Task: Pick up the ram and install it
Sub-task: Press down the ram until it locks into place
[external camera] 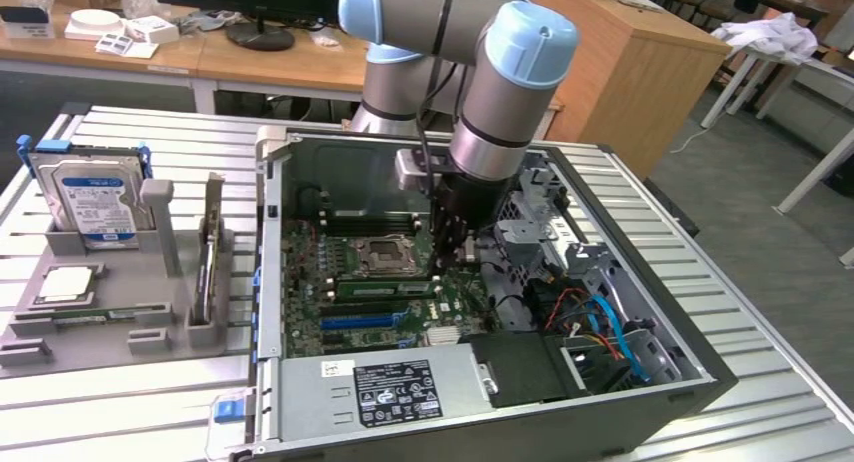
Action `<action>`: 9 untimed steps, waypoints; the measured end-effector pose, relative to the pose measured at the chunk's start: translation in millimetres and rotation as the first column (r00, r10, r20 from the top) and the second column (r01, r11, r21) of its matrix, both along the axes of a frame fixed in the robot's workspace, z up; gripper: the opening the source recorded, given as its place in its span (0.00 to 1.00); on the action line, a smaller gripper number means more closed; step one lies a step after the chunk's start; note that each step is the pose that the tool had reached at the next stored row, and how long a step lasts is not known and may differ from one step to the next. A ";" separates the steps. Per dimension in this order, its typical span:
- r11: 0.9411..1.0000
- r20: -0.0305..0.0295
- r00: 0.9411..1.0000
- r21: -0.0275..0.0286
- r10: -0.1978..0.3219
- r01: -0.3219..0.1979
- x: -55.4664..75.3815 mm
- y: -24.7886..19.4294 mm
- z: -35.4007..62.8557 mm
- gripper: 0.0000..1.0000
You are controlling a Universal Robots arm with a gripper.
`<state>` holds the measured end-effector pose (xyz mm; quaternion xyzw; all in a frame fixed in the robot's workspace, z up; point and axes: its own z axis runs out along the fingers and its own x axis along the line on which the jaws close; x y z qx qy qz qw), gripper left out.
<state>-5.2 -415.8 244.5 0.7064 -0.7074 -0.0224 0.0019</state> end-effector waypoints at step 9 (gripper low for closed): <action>1.000 0.000 1.000 0.000 0.000 0.000 -19.8 0.0 -0.2 0.11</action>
